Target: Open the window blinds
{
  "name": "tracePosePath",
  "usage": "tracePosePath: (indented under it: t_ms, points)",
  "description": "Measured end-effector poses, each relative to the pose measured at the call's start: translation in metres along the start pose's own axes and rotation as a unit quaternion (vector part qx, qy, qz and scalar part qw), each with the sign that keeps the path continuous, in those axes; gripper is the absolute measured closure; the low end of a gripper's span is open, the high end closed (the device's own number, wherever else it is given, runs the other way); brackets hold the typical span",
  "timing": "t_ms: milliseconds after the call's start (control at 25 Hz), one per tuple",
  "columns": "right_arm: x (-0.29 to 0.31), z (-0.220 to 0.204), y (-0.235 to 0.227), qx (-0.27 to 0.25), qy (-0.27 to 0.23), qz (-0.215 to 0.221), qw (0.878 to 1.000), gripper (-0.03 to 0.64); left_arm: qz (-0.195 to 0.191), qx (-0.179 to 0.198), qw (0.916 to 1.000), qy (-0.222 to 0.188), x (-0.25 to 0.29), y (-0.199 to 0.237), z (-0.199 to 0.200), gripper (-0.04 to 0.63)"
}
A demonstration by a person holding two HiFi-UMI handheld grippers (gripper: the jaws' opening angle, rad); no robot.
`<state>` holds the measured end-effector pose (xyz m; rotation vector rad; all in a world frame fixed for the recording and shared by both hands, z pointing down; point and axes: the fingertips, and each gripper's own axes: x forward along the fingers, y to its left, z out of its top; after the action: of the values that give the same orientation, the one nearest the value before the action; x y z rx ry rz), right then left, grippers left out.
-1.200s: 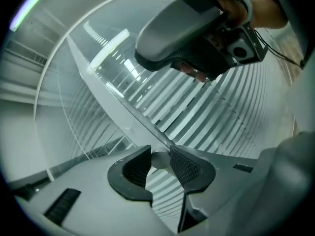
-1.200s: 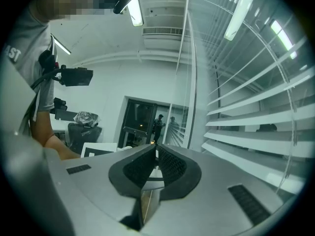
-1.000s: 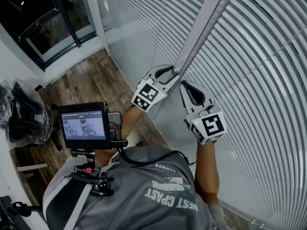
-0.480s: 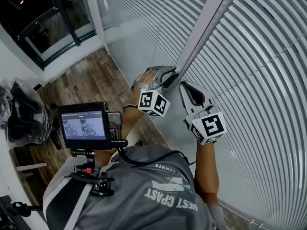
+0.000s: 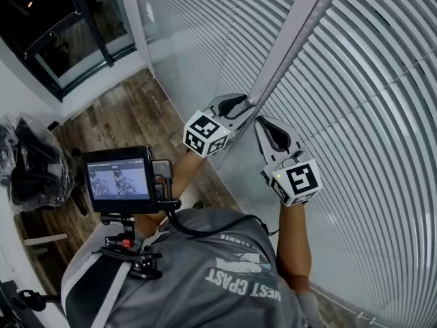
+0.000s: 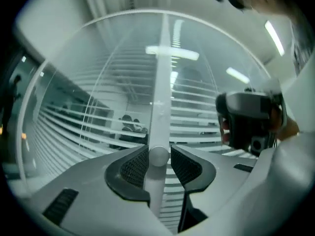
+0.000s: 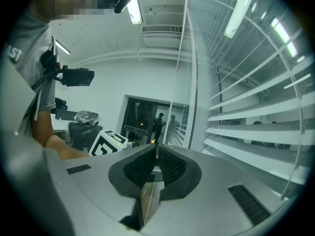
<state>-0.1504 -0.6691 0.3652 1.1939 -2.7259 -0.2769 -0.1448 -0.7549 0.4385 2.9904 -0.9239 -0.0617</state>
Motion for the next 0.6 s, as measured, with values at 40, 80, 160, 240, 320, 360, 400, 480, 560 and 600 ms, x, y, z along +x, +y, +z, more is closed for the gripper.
tracePosePath:
  t_ms: [40,80,160,240,320,360,400,480,560,600]
  points:
    - [0.000,0.000,0.001,-0.002,0.000,0.001,1.000,0.614,-0.006,-0.040,0.9991,-0.011,-0.001,0.002,0.002,0.470]
    - [0.000,0.000,0.001,-0.003,-0.001,0.002,1.000,0.614,-0.006,-0.043,0.9990,-0.012,-0.001,0.003,0.003,0.472]
    - [0.000,0.000,0.002,-0.005,-0.001,0.003,1.000,0.614,0.015,0.055,0.9983,0.014,0.000,0.001,0.002,0.472]
    - [0.001,-0.001,0.002,-0.005,0.000,0.004,1.000,0.614,0.054,0.228,0.9702,0.060,0.002,-0.004,-0.002,0.472]
    - [0.001,-0.002,0.002,-0.005,0.002,0.006,1.000,0.614,0.080,0.364,0.9229,0.095,0.005,-0.008,-0.005,0.472]
    - [0.001,-0.002,0.003,-0.005,0.003,0.006,1.000,0.614,0.088,0.409,0.9021,0.107,0.006,-0.010,-0.006,0.472]
    - [0.002,-0.001,0.003,-0.006,0.003,0.006,1.000,0.614,0.092,0.435,0.8885,0.114,0.006,-0.011,-0.007,0.472]
    - [0.002,-0.002,0.003,-0.005,0.003,0.004,1.000,0.614,0.092,0.448,0.8816,0.115,0.007,-0.011,-0.008,0.472]
    - [0.002,-0.003,0.002,-0.003,0.003,0.003,1.000,0.614,0.087,0.430,0.8921,0.109,0.007,-0.011,-0.009,0.472]
    - [0.002,-0.003,0.002,-0.002,0.003,0.002,1.000,0.614,0.080,0.398,0.9082,0.103,0.007,-0.010,-0.010,0.472]
